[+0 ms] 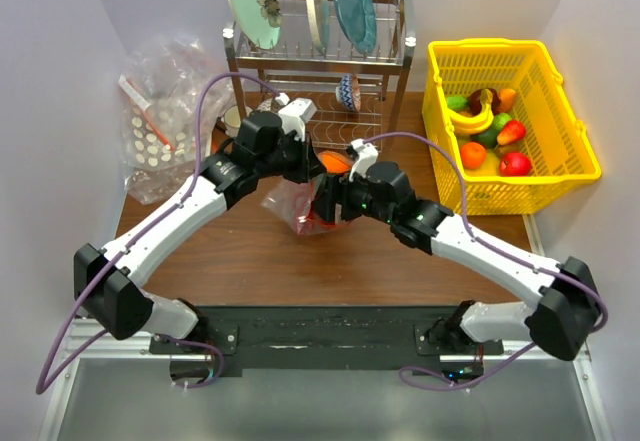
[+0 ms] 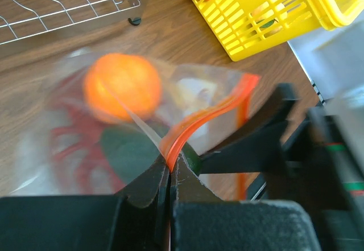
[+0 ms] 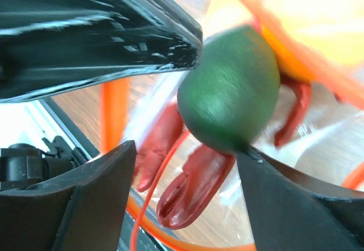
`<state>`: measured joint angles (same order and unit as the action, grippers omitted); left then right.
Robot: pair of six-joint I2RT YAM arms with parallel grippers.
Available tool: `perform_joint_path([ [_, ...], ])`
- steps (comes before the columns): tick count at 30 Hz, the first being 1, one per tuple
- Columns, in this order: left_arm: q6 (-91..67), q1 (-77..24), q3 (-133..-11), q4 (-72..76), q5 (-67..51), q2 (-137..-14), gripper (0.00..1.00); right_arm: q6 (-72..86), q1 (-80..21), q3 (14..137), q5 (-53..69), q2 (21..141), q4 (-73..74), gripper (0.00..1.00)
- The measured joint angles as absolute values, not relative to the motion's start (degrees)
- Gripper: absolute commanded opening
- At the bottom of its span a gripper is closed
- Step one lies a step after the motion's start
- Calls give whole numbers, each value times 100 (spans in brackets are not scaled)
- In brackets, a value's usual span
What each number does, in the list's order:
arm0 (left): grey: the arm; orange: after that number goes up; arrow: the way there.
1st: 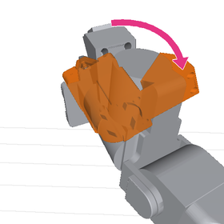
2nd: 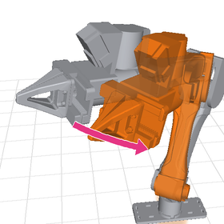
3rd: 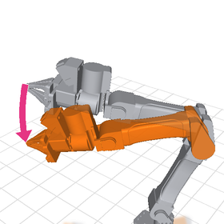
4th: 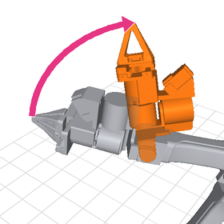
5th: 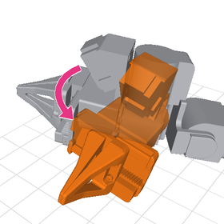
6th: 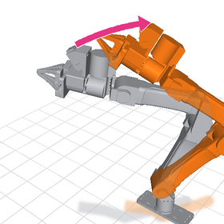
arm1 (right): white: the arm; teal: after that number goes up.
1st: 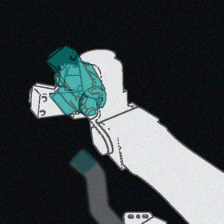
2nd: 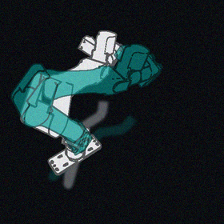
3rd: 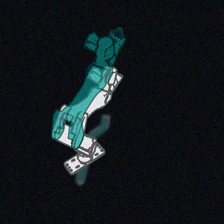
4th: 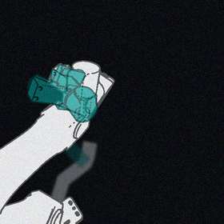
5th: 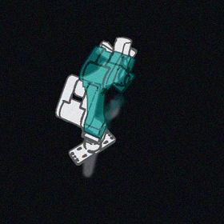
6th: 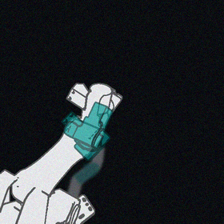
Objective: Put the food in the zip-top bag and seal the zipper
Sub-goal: Place the fake fruit in the zipper food storage bag, then adjust the zipper food storage bag at the center of the board.
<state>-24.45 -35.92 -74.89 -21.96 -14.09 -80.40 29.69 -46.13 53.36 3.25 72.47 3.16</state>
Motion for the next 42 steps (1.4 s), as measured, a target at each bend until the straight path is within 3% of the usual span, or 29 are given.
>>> perform_joint_path([
  [11, -2447, -3614, -7489, -2193, -1413, -8071, 0, 2617, -4619, 6171, -655, 6154, 2226, 57],
  [16, -2449, -3614, -7489, -2191, -1415, -8071, 0, 2550, -4617, 6289, -1120, 6053, 2801, 71],
  [18, -2449, -3614, -7489, -2191, -1413, -8071, 0, 2550, -4617, 6257, -1122, 6215, 2884, 71],
  [24, -2449, -3614, -7489, -2198, -1409, -8066, 0, 2630, -4624, 6069, -1313, 6858, 2873, 53],
  [29, -2445, -3614, -7489, -2241, -1330, -8044, 0, 2788, -4624, 6060, -1640, 7124, 2856, 46],
  [32, -2438, -3614, -7489, -2259, -1273, -8009, 0, 2842, -4624, 6060, -1841, 7041, 2814, 23],
  [33, -2429, -3614, -7489, -2287, -1256, -7994, 0, 2845, -4624, 6060, -1894, 6991, 2788, 2],
  [42, -2088, -3621, -7944, -3037, -840, -8134, 2, 2585, -4624, 6521, -2351, 7111, 2974, 0],
])
